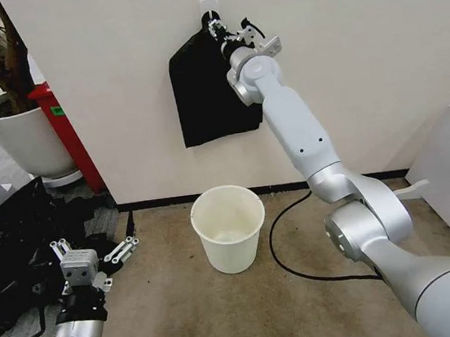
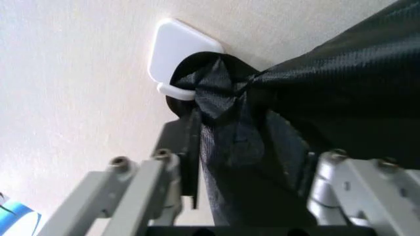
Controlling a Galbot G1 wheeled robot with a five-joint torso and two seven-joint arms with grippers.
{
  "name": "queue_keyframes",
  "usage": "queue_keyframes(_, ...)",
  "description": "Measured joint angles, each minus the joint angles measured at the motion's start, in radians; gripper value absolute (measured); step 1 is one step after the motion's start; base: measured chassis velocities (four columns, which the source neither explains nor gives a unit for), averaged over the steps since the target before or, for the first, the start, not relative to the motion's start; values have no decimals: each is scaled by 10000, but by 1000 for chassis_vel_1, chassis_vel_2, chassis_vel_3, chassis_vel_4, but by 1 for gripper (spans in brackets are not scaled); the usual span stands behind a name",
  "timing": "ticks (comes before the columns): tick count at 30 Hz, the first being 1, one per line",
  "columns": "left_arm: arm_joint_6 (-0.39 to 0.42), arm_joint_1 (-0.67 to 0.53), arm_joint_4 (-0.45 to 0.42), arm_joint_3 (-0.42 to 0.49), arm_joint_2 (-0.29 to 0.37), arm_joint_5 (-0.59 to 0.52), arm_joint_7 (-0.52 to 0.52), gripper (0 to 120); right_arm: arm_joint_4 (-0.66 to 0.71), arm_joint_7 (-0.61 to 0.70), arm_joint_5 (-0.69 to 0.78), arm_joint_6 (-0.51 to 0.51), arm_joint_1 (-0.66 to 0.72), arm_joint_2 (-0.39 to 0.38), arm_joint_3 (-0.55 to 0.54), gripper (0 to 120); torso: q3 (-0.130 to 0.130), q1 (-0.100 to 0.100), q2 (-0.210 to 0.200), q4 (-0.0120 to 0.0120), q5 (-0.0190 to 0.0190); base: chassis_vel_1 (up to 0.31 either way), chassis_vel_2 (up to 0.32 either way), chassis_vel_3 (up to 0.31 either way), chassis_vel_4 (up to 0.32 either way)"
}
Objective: Place the garbage bag over the trash bin.
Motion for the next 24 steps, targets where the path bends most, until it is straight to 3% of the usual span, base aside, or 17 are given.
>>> queue_keyframes(4, -14, -21, 23, 18, -8, 1, 3, 100, 24, -30, -84, 0, -30, 0, -38, 15, 0, 0, 0, -1, 0, 0, 0, 0, 0)
queue_keyframes(10, -43, -22, 27, 21, -23, 6, 4, 100, 33, -58, -136, 8, -47, 0, -68, 0, 0, 0, 0, 0, 0, 0, 0, 0, 0)
queue_keyframes(24, -65, -81, 77, 48, 41, 3, 3, 100, 1281, 283, -105, 69, -919, -1, -488, 0, -1, 0, 0, 0, 0, 0, 0, 0, 0)
